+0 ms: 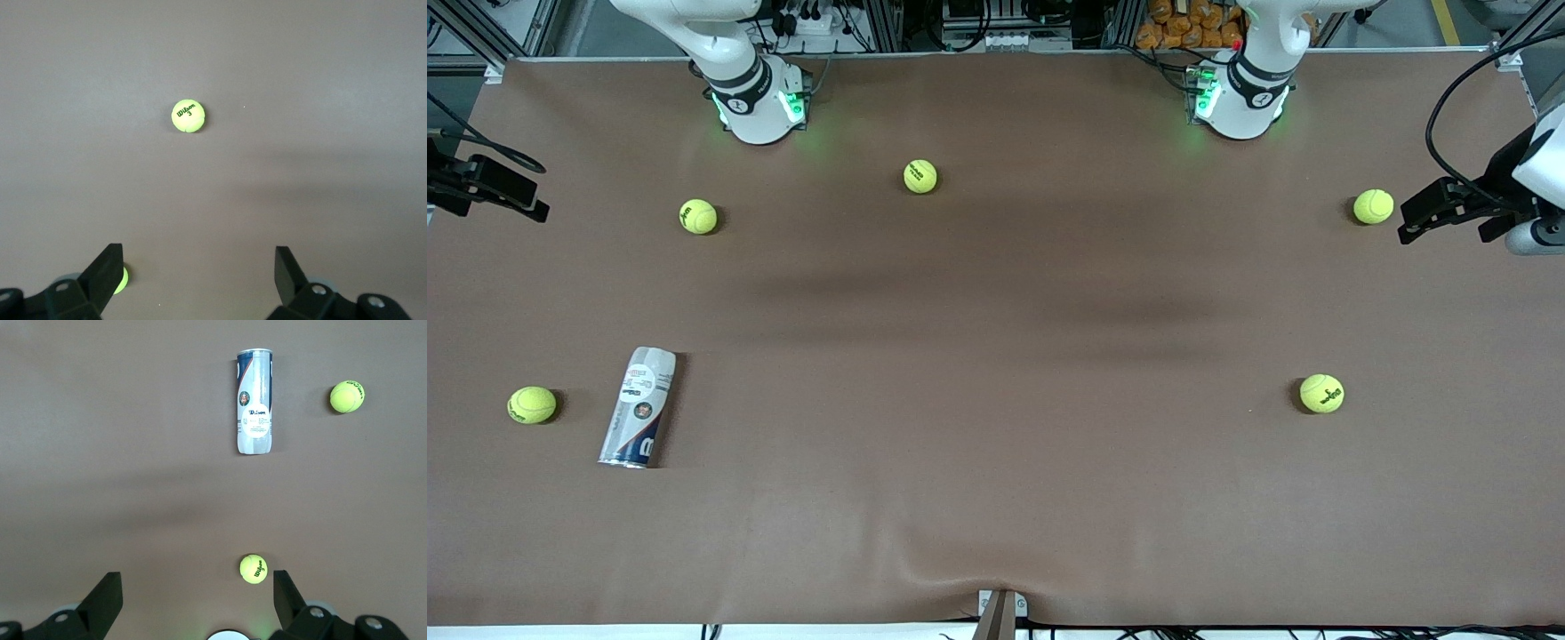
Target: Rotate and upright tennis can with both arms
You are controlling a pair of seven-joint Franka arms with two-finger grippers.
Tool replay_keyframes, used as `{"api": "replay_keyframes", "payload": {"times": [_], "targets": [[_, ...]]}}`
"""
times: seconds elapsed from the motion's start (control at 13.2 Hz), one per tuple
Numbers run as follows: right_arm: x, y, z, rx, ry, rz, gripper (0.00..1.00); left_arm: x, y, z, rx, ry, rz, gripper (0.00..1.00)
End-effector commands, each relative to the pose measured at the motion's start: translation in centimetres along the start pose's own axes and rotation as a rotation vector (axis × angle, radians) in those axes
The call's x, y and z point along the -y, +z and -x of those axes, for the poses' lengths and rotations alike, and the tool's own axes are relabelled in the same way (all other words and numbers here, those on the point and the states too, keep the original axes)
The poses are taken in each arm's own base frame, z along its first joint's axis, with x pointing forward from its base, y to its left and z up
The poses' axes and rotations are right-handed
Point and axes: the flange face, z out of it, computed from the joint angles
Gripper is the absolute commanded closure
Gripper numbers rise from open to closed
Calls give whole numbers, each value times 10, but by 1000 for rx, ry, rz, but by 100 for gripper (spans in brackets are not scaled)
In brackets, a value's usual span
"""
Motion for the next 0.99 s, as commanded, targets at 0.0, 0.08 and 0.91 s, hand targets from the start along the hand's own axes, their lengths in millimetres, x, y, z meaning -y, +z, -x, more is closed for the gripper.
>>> {"api": "replay_keyframes", "payload": {"times": [0.0, 0.08, 0.91], "targets": [[-4, -1, 0, -3, -5, 5, 0, 1, -3, -2, -5, 22, 5, 0], [-4, -1, 0, -3, -4, 5, 0, 2, -3, -2, -4, 22, 5, 0], [-11, 140, -99, 101, -53, 82, 0, 5, 0, -2, 12, 15, 6, 0]]}}
